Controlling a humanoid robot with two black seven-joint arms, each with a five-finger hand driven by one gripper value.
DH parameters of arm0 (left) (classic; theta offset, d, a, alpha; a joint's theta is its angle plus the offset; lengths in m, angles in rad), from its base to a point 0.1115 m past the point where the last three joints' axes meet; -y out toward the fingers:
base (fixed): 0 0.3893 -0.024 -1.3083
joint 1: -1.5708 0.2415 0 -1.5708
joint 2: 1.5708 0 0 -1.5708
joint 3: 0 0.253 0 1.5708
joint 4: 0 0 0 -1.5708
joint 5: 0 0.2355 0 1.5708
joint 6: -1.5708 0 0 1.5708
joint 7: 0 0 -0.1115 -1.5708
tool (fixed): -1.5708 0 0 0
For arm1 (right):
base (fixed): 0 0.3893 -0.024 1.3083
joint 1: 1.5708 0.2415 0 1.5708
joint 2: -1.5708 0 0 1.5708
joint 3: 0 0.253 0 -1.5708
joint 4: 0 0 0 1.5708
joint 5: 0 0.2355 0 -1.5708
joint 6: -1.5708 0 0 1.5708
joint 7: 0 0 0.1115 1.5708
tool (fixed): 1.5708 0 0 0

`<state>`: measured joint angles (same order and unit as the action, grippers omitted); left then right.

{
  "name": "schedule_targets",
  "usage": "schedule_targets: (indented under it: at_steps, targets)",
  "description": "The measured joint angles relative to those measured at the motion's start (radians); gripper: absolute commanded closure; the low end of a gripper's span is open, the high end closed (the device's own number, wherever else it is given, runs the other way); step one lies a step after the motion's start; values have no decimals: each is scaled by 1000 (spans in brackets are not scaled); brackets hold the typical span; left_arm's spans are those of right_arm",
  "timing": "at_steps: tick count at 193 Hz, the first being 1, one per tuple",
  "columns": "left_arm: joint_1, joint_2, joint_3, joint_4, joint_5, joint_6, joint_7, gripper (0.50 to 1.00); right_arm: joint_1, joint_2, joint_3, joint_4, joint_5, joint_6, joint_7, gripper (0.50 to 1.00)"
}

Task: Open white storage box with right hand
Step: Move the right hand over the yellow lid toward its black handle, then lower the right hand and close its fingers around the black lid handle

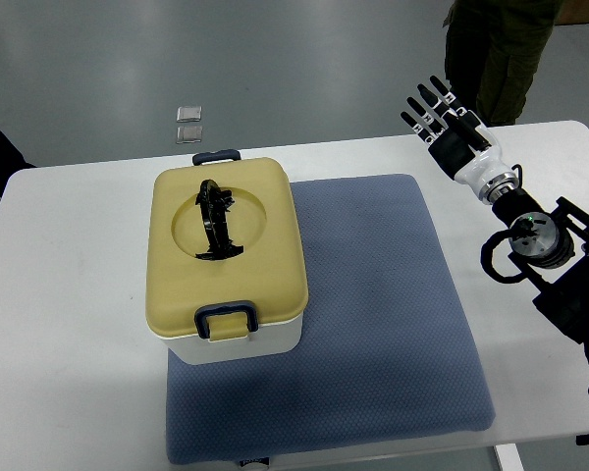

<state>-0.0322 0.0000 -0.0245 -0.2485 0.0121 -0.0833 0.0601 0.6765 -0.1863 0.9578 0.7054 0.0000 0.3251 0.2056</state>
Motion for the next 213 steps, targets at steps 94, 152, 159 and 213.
schedule_targets:
  at_steps: [94,152,159,213]
  targets:
    - [0,0,7,1,4,1,-2,500,428,-326,-362,194,-636,138,-29,576]
    - [0,0,10,-5,4,1,-2,500,1012,-355,-727,494,-1265,285,-58,576]
    - [0,0,10,-5,4,1,-2,500,1019,-317,-731,518,-1293,286,-67,576]
    - [0,0,8,1,5,0,-2,500,1006,-90,-734,537,-1452,286,-78,576]
